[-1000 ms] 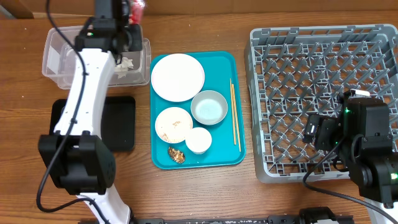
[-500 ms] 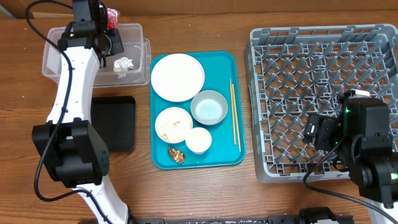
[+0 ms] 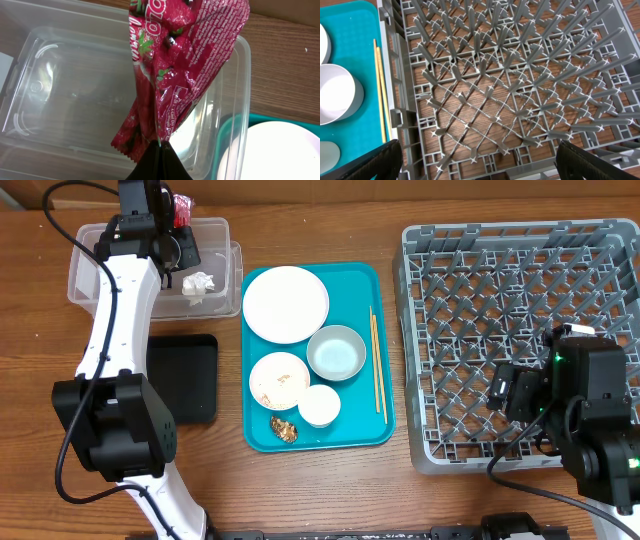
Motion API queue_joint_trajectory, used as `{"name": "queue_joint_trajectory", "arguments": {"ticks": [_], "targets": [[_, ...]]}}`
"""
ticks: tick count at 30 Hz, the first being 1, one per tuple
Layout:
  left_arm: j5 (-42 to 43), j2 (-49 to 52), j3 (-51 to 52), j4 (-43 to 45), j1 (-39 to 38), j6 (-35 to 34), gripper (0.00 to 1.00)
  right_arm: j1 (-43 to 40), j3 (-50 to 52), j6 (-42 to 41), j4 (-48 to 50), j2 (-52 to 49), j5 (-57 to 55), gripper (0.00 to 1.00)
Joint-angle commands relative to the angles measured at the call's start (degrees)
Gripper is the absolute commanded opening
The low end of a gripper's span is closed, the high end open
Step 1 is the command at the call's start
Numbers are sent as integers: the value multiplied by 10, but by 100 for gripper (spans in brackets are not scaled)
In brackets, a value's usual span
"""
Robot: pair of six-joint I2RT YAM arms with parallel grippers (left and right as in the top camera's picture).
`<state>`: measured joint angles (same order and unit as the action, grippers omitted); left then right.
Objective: Sort waste into correct bins and load items into the dishwasher
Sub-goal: 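Carry the red wrapper into the clear bin and release it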
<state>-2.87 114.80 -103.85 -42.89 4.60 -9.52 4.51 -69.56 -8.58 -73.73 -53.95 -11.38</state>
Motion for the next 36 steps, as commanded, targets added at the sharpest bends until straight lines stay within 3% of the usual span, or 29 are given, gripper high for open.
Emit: {"name": "queue_joint_trajectory", "arguments": {"ticks": [1, 25, 26, 27, 28, 29, 32, 36], "targets": [[-8, 3, -2, -3, 0, -10, 5, -2, -13, -3, 1, 2, -6, 100], [-42, 85, 0, -18, 10, -12, 4, -2, -13, -3, -1, 2, -6, 100], [-42, 85, 0, -19, 10, -12, 7, -2, -13, -2, -1, 2, -6, 100], [-42, 84, 0, -20, 10, -12, 22, -2, -13, -2, -1, 2, -6, 100], [-42, 79, -2, -23, 10, -12, 53, -2, -13, -2, -1, 2, -6, 100], [-42, 73, -5, -23, 10, -12, 62, -2, -13, -2, -1, 2, -6, 100], [-41, 56, -26, -23, 10, -12, 72, -2, -13, -2, -1, 2, -6, 100], [-17, 16, -68, -24, 7, -12, 75, -2, -13, -2, -1, 2, -6, 100]]}}
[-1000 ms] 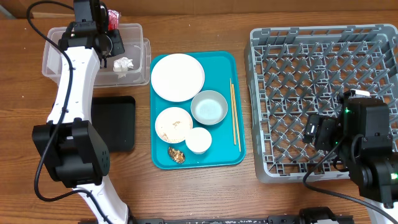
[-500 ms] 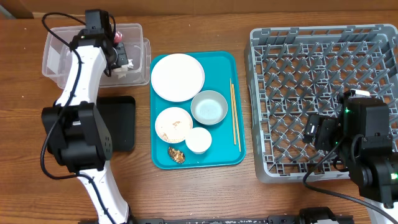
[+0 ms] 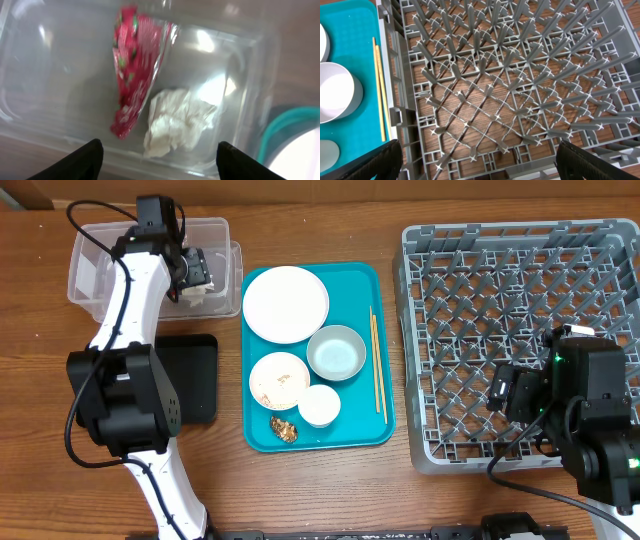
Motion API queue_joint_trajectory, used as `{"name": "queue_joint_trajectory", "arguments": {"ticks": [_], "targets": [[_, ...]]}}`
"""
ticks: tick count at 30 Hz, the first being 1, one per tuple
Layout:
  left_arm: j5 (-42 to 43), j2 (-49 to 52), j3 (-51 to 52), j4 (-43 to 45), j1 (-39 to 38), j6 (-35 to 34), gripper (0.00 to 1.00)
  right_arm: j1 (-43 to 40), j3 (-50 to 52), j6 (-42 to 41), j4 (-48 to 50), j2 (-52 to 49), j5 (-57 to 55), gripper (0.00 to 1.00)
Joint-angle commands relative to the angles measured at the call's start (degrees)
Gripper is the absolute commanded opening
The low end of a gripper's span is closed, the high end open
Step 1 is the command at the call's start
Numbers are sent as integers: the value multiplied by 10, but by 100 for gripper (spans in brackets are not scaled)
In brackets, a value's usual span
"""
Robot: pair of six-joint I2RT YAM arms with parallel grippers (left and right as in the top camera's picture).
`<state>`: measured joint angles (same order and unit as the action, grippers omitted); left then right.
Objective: Sort waste into correct bins and load items into the dishwasher
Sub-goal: 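Carry the red wrapper into the clear bin and release it, then move the left gripper to the small white cup and grasp it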
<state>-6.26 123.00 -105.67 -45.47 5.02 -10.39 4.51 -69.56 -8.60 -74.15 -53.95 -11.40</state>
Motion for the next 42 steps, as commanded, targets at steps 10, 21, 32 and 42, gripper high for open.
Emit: {"name": "queue_joint_trajectory", "arguments": {"ticks": [10, 21, 32, 42], "targets": [[163, -131, -64, -99, -58, 1, 75, -2, -13, -2, 3, 2, -6, 100], [119, -106, -64, -324, -180, 30, 69, -2, -13, -50, 3, -14, -29, 100], [99, -116, -64, -476, -194, -6, 68, -65, -13, -95, 1, -36, -23, 100], [30, -236, -15, -493, -237, -34, 67, -196, -13, -92, -10, -38, 17, 100]]}}
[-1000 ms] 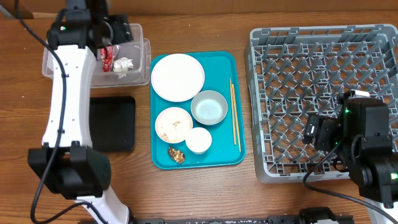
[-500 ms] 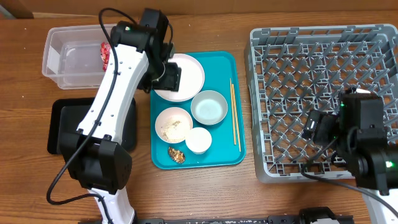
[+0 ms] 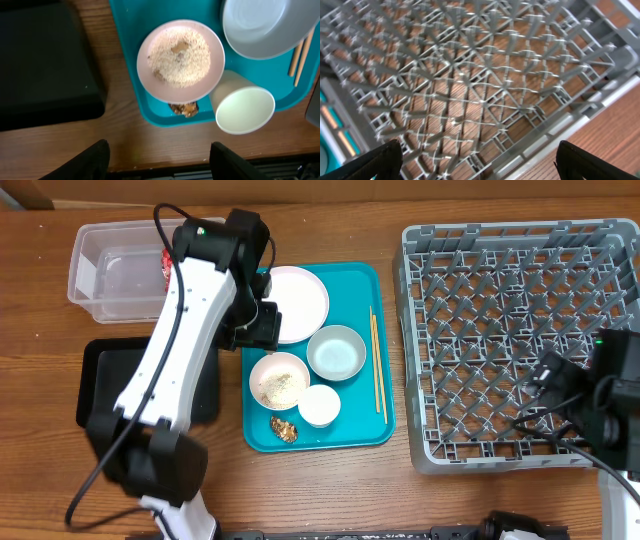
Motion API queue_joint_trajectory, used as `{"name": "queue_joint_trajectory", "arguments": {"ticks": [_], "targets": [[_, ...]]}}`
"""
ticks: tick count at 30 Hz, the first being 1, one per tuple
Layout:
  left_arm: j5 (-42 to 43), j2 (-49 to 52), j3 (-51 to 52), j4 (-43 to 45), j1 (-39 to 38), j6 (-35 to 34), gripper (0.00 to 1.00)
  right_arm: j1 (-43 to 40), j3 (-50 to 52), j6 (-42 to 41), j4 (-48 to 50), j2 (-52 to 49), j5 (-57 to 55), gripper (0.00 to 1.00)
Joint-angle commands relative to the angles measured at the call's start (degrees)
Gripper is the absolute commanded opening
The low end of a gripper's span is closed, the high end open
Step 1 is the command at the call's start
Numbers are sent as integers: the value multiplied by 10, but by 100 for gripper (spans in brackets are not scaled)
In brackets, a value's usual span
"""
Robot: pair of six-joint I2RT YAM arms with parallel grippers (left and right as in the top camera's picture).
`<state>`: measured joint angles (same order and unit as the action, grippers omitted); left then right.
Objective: Sort waste into correct bins and load items into the dishwasher
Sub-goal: 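Move the left gripper to the small white cup and grasp it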
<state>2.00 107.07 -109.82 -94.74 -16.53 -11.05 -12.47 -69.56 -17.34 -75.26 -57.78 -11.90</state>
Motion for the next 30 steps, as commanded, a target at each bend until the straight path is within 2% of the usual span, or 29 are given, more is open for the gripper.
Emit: {"name": "queue_joint_trajectory", "arguments": {"ticks": [1, 6, 9, 13, 18, 30], "targets": [[-59, -90, 38, 1, -24, -32, 67, -31, -13, -5, 2, 0, 30, 100], [-57, -199, 152, 65, -28, -42, 67, -34, -13, -4, 1, -15, 37, 100], [-10, -297, 282, 185, -29, -36, 69, -34, -13, -3, 2, -30, 61, 100], [62, -342, 383, 306, -31, 17, 84, -34, -13, 9, 2, -46, 111, 100], [123, -315, 450, 379, -31, 81, 83, -34, -13, 90, 1, -74, 223, 100], [136, -193, 452, 395, -58, 98, 75, -34, -13, 90, 0, -103, 223, 100]]}}
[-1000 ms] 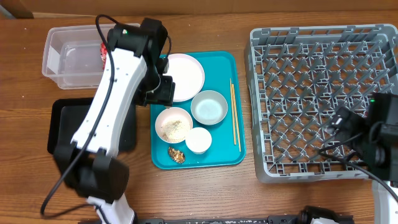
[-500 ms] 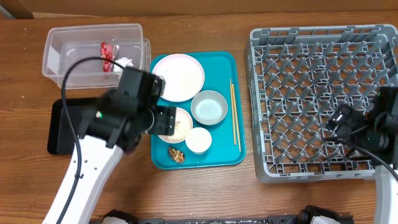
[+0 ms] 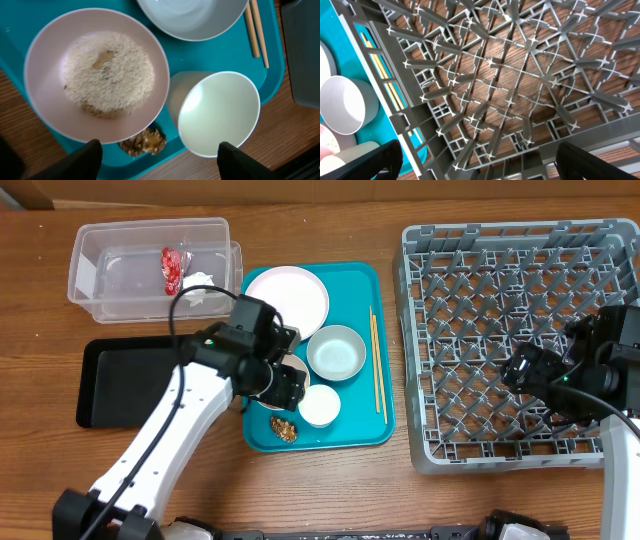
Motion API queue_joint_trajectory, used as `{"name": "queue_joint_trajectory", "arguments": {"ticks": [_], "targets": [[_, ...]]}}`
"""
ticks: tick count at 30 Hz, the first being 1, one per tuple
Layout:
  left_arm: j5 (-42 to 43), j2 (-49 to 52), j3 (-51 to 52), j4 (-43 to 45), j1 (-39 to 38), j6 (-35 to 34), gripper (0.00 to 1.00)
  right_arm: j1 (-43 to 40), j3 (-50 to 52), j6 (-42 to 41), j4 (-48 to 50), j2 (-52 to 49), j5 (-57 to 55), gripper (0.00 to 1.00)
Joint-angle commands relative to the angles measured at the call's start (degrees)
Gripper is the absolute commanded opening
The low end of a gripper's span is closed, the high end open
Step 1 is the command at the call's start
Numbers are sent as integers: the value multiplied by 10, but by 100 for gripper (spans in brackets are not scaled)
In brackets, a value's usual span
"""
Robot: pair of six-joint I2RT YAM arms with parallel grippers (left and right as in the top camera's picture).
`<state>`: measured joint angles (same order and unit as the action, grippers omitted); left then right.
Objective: Sort waste into correct bins and load items into the dishwasher
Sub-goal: 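Move the left gripper to the small white cup and grasp it, then lift the cup toward the rack and grasp it with the right gripper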
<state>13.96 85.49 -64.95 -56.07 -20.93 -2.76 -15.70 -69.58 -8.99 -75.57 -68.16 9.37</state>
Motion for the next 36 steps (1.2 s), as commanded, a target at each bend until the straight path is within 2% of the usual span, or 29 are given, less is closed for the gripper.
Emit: {"name": "queue_joint_trajectory", "arguments": {"ticks": [1, 5, 9, 12, 13, 14, 17, 21, 26, 30, 36], "targets": [[16, 30, 3, 12, -18, 14, 74, -2, -13, 7, 3, 1, 10, 100], [16, 61, 3, 26, -36, 12, 70, -2, -13, 7, 2, 1, 10, 100], [16, 91, 3, 30, -46, 12, 61, -2, -13, 7, 2, 1, 10, 100], [16, 110, 3, 30, -48, 4, 40, -2, -13, 7, 2, 1, 10, 100], [15, 113, 3, 30, -48, -3, 25, -2, -13, 7, 2, 1, 10, 100], [15, 113, 3, 31, -48, -6, 18, -2, -13, 7, 2, 1, 10, 100], [15, 111, 1, 38, -47, -7, 6, -2, -13, 7, 2, 1, 10, 100], [16, 111, -23, 31, -44, -7, 4, -2, -13, 7, 2, 1, 10, 100], [47, 111, -112, -28, -25, -11, 4, -2, -13, 7, 2, 1, 4, 100], [135, 111, -175, -15, 10, -24, 4, -2, -13, 4, 8, 1, -20, 100], [360, 127, -180, 146, 59, -150, 4, -2, -13, -48, 82, 0, 3, 100]]}}
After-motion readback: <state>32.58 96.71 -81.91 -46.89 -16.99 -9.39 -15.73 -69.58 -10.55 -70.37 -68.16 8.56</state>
